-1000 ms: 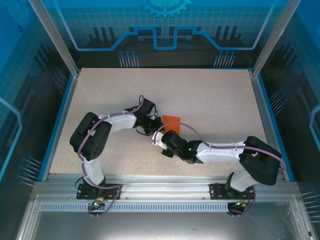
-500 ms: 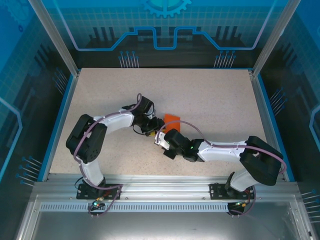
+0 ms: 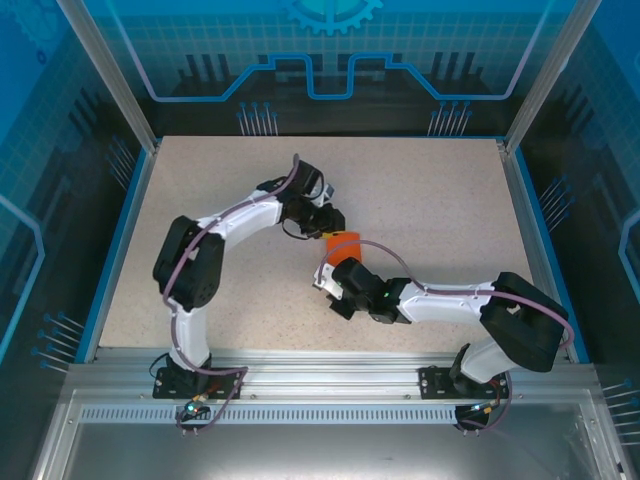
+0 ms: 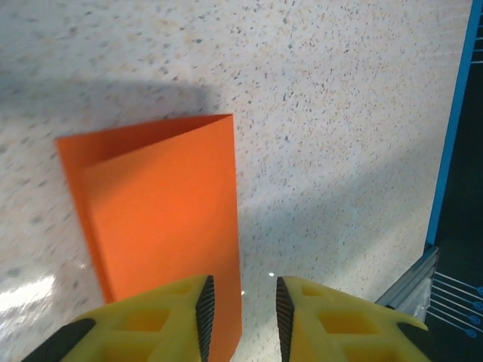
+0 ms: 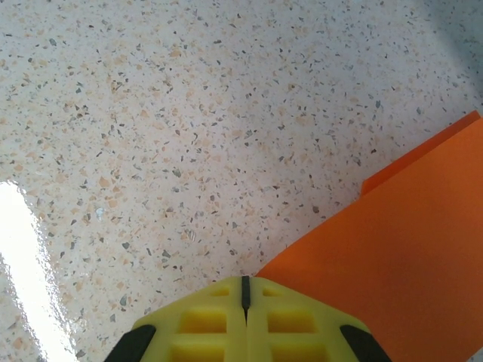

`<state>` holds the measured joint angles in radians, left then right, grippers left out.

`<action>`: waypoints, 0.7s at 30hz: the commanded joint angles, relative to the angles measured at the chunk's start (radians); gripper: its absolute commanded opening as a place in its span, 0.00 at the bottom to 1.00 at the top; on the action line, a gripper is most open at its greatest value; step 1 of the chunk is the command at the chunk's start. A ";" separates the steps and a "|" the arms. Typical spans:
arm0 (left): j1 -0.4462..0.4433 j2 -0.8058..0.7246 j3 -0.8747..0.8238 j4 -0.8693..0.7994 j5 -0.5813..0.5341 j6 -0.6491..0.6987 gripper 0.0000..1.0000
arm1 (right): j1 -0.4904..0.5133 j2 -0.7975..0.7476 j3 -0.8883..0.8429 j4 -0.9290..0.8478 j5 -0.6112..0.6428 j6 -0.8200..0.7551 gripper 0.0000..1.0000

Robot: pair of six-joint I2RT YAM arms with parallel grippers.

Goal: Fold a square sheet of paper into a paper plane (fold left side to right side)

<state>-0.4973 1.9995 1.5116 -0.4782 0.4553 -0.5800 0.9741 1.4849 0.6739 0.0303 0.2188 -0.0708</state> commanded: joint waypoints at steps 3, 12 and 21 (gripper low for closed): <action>-0.016 0.145 0.099 -0.074 0.032 0.050 0.26 | -0.019 -0.020 -0.011 0.013 -0.031 0.029 0.00; -0.025 0.247 0.121 -0.087 0.001 0.067 0.24 | -0.056 -0.024 -0.007 0.005 -0.111 0.061 0.00; -0.037 0.284 0.121 -0.124 -0.047 0.104 0.21 | -0.204 -0.040 0.032 -0.077 -0.378 0.130 0.00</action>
<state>-0.5198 2.2364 1.6196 -0.5472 0.4454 -0.5133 0.8146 1.4639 0.6765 -0.0002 -0.0250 0.0135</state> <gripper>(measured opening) 0.217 0.040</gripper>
